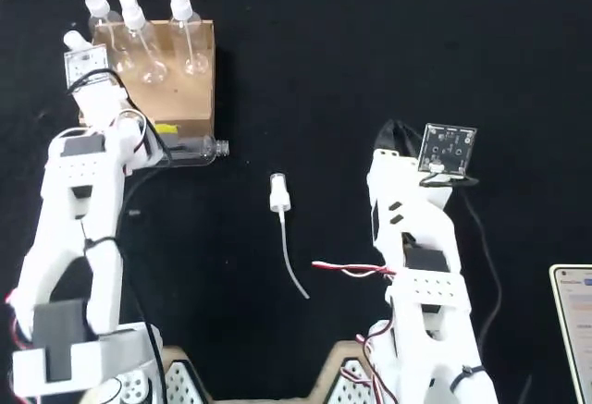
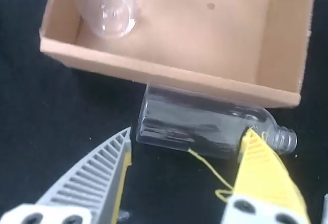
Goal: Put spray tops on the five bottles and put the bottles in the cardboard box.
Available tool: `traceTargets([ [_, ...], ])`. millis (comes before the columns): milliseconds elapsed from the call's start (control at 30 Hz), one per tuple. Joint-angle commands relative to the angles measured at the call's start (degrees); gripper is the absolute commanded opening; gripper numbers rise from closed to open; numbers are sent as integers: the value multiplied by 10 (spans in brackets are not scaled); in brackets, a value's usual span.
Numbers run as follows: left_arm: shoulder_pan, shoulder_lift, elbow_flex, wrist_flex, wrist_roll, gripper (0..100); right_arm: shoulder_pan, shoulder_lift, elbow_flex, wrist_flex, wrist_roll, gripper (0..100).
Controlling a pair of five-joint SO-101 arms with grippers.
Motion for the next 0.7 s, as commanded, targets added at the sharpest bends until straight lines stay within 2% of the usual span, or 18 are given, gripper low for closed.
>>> traceTargets([
  [0, 6, 20, -50, 3, 59, 317, -7, -13, -4, -15, 5, 15],
  [167, 8, 33, -50, 3, 101, 317, -7, -13, -5, -15, 5, 15],
  [667, 6, 33, -6, 2, 103, 317, -6, -13, -5, -15, 5, 15],
])
